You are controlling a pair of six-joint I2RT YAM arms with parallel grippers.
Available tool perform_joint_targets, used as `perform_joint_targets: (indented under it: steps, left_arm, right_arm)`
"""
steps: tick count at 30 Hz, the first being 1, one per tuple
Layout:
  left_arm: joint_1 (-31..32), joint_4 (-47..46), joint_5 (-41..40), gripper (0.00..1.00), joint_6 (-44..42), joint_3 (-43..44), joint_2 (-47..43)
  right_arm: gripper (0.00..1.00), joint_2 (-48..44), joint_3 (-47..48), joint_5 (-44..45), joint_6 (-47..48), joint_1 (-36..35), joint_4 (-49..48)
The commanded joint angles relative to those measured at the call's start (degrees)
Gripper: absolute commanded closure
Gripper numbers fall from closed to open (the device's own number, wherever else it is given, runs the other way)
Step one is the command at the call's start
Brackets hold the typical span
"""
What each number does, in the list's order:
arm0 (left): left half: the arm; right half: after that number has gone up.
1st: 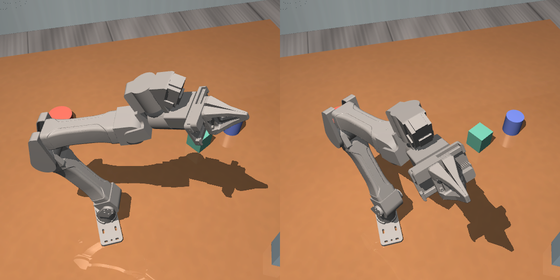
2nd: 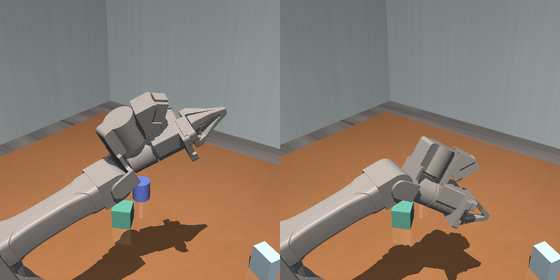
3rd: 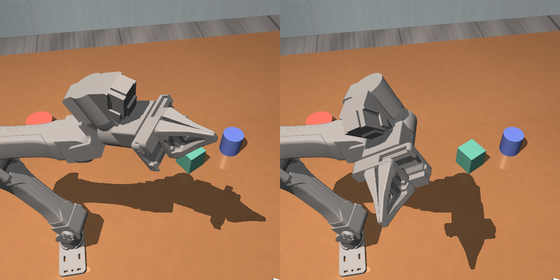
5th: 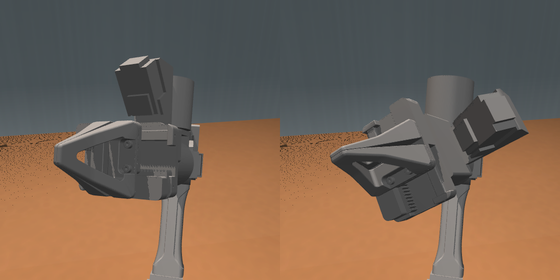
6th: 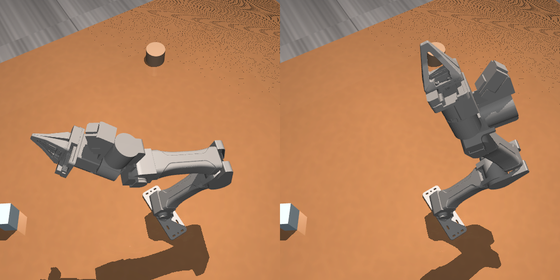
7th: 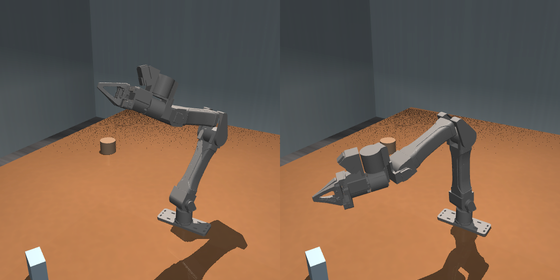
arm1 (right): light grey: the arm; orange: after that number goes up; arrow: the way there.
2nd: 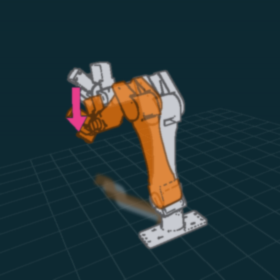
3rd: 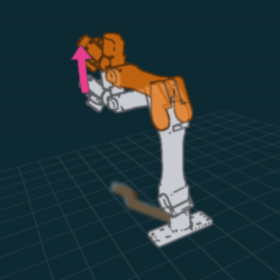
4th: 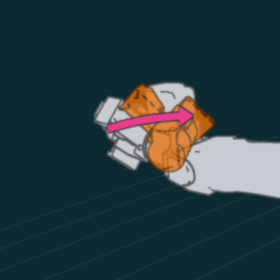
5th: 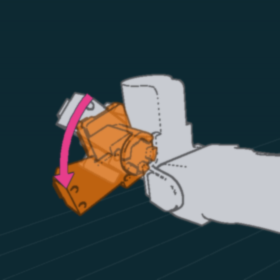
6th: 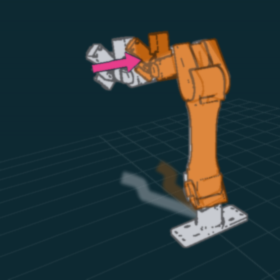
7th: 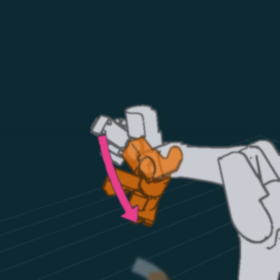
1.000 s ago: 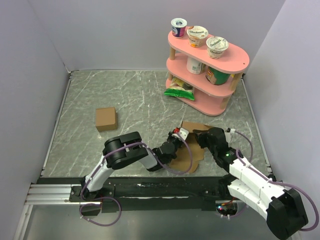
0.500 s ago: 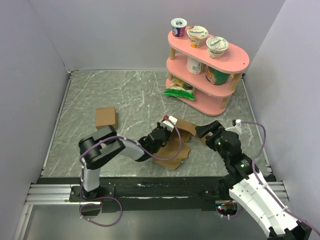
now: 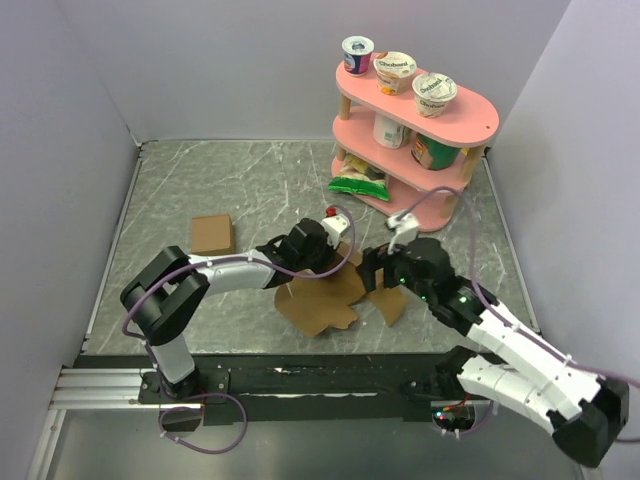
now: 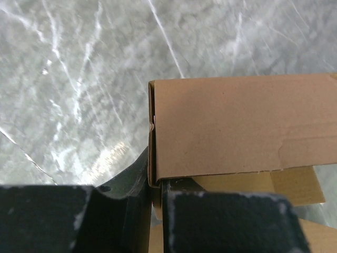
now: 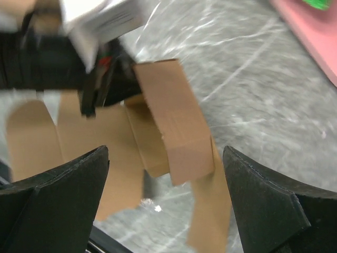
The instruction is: Fold the paper box
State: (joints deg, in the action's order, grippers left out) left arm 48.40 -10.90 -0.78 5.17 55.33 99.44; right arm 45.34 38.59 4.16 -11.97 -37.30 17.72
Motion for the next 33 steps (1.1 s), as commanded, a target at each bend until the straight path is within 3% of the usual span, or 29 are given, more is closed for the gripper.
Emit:
perform_joint_targets:
  steps: [1, 10, 13, 18, 26, 28, 29, 33]
  left_arm:
    - [0.2, 12.3, 6.1, 0.87, 0.9, 2.7, -0.7]
    - [0.2, 13.9, 6.3, 0.86, 1.1, 3.8, -0.5]
    - [0.2, 14.3, 6.6, 0.86, 1.1, 4.2, -0.6]
    - [0.2, 14.5, 6.2, 0.86, 0.6, 4.0, -0.8]
    - [0.2, 14.1, 7.5, 0.83, 0.5, 3.8, -1.4]
    - [0.1, 14.0, 7.5, 0.79, 0.8, 3.6, -1.8]
    - [0.1, 13.5, 7.4, 0.76, 0.9, 3.4, -2.0]
    - [-0.1, 11.6, 6.8, 0.58, 1.7, 1.9, -2.8]
  right_arm:
    - [0.07, 4.2, 1.3, 7.6, 8.8, -7.1, -2.7]
    - [0.09, 12.5, -3.5, 20.9, 9.3, -15.0, -11.7]
    - [0.14, 15.9, -4.3, 26.9, 10.4, -17.4, -14.5]
    - [0.32, 20.6, -5.2, 33.2, 10.6, -18.1, -18.9]
    - [0.61, 24.0, -4.3, 35.1, 14.6, -18.2, -20.9]
    - [0.7, 24.4, -4.2, 35.3, 14.8, -18.2, -20.5]
    - [0.79, 24.4, -4.3, 35.5, 15.0, -18.3, -20.3]
    - [0.8, 24.6, -4.8, 36.0, 16.0, -18.6, -20.4]
